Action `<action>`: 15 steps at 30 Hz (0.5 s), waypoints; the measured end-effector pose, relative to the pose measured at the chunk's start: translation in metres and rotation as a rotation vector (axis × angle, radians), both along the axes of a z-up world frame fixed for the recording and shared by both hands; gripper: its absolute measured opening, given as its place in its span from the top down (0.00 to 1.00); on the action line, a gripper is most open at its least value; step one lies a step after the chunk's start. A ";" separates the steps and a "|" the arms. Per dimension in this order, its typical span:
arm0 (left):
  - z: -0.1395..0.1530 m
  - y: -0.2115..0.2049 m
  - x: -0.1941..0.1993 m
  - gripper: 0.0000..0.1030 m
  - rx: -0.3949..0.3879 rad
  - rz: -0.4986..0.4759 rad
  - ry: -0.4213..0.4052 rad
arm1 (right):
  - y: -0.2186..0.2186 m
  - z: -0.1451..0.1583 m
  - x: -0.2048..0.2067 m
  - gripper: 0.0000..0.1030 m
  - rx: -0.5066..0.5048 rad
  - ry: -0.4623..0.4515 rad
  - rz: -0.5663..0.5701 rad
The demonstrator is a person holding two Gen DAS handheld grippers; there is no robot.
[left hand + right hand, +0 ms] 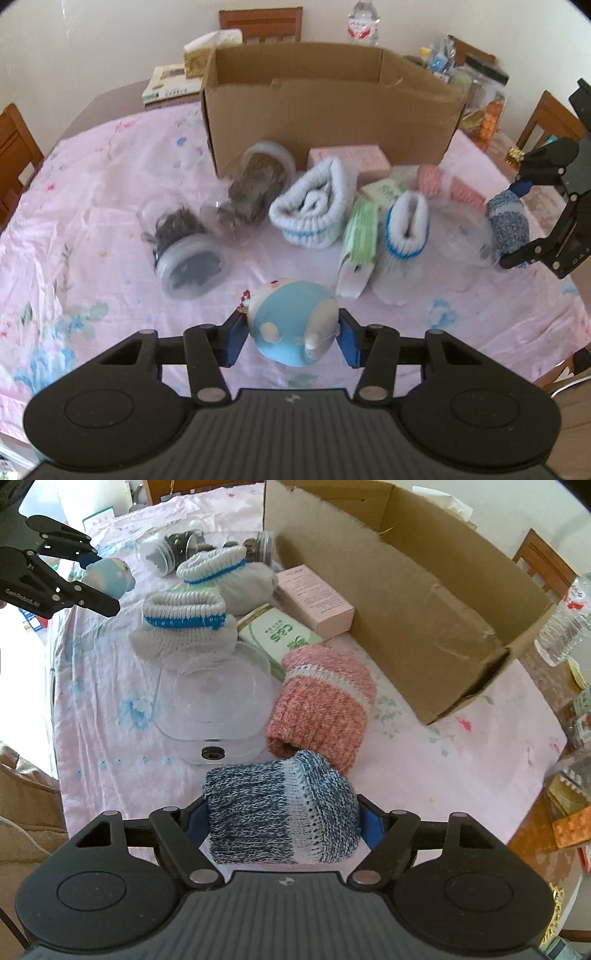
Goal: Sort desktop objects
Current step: 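Carry the toy and sock into the cardboard box and open both tools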
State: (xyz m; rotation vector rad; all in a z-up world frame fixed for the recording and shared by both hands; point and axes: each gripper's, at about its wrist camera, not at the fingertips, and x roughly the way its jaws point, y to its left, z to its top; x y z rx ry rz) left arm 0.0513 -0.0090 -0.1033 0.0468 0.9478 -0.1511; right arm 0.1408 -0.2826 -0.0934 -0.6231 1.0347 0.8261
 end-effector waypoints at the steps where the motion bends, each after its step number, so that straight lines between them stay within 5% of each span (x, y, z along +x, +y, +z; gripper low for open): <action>1: 0.004 0.000 0.000 0.51 -0.003 0.000 -0.004 | -0.001 0.004 -0.001 0.22 0.004 -0.004 -0.005; 15: 0.059 -0.019 0.032 0.51 -0.003 -0.041 -0.056 | -0.003 0.072 0.005 0.22 0.081 -0.114 -0.035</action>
